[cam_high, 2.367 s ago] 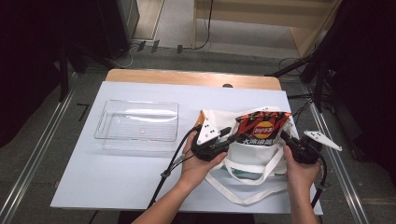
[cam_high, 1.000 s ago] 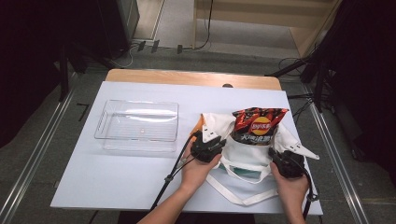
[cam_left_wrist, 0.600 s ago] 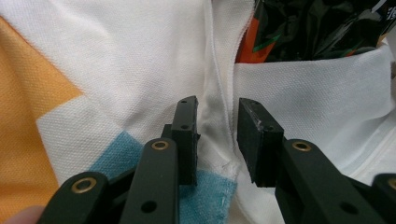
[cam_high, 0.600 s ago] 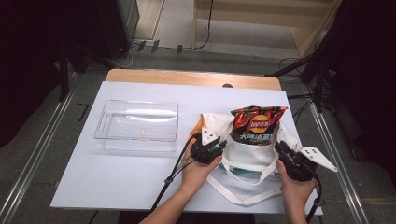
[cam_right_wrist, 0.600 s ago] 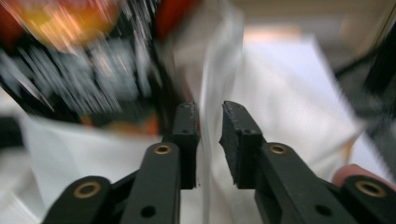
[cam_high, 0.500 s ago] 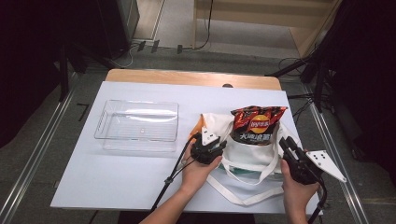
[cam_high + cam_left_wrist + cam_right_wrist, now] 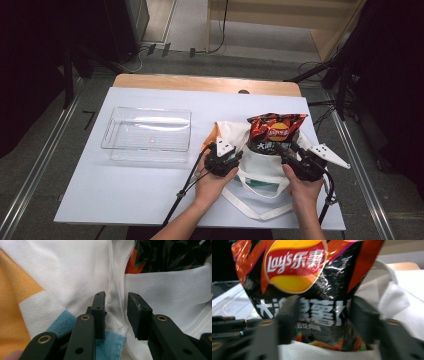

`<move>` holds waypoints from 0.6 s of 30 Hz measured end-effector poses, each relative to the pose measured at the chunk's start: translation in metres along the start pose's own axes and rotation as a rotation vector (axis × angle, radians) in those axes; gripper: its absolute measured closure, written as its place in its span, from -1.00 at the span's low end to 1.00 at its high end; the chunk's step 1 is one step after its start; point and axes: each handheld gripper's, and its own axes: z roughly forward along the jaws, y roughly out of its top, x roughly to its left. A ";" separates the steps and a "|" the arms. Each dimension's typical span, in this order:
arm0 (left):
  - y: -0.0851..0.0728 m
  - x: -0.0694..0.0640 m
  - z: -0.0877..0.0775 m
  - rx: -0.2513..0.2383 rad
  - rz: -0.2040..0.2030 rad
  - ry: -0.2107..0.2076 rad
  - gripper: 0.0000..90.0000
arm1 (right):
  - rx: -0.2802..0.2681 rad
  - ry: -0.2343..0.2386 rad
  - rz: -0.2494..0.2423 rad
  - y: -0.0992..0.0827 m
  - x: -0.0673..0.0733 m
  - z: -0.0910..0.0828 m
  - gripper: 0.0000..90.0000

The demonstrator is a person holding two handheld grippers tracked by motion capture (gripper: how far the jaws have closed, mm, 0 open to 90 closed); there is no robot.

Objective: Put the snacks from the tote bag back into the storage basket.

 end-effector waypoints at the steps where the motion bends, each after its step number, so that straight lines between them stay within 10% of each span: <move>1: 0.000 0.000 0.000 0.000 0.000 -0.001 0.51 | -0.002 -0.020 -0.021 -0.001 0.002 0.000 0.35; 7: 0.000 -0.003 0.000 -0.005 0.017 0.011 0.48 | -0.020 -0.048 -0.035 -0.002 0.003 -0.005 0.98; 18: -0.001 -0.005 -0.001 0.001 0.044 0.014 0.44 | -0.132 -0.056 0.009 0.017 0.010 -0.026 1.00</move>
